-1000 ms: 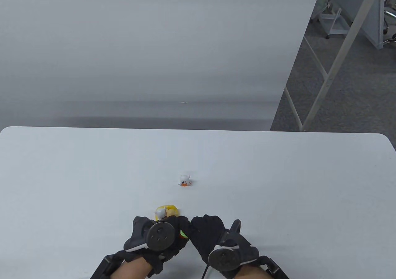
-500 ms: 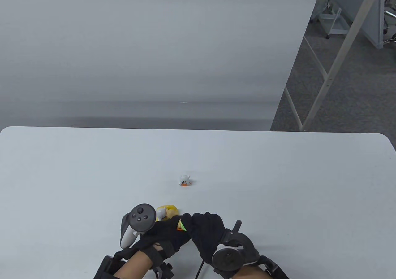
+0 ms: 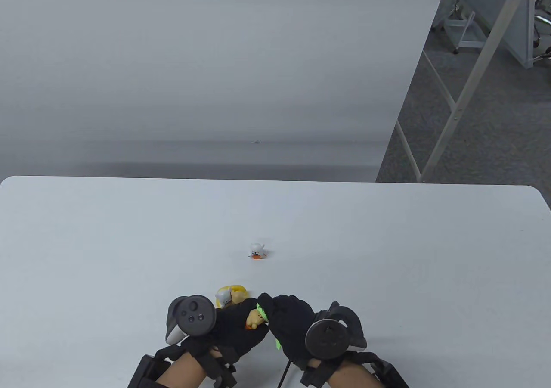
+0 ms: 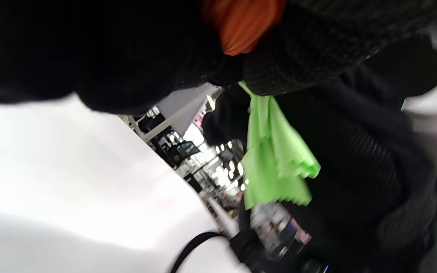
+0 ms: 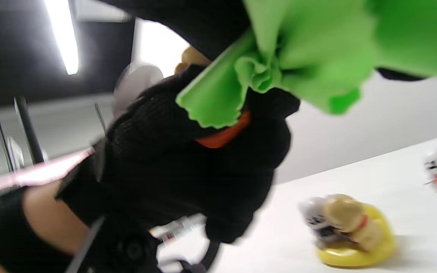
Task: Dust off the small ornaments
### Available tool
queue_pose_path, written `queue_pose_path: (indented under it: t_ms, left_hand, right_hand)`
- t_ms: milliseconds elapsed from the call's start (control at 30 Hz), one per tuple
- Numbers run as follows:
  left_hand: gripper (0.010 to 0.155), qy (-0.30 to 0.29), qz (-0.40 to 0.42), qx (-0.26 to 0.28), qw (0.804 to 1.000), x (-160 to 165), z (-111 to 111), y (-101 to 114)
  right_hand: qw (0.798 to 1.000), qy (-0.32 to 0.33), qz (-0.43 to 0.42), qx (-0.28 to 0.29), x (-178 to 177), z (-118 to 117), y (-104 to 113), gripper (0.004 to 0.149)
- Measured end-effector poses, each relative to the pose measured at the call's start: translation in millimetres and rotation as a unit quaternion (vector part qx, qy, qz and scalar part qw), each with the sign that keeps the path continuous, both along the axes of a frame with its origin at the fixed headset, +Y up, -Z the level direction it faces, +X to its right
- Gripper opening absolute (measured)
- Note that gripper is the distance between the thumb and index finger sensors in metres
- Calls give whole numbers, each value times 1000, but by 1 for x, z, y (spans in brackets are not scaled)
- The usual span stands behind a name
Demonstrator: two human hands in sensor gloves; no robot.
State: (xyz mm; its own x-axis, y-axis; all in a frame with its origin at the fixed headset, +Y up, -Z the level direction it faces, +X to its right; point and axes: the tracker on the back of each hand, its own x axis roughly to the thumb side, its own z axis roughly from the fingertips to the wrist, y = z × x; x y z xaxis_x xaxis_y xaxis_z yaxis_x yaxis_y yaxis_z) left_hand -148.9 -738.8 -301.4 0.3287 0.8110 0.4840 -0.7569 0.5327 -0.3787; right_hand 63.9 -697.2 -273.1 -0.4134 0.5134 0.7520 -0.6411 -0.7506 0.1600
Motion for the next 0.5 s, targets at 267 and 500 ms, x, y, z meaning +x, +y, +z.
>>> queue_pose_path:
  t_ms: [267,500]
  left_hand:
    - [75,38,33,-29,998,-18,-3,9]
    - [65,78,56,-33,995,-21,-4,13]
  right_hand:
    - [987,-59,-127,-83,16,-5,-12,50]
    - [986,-75,-118,-93,18,-7,-21,50]
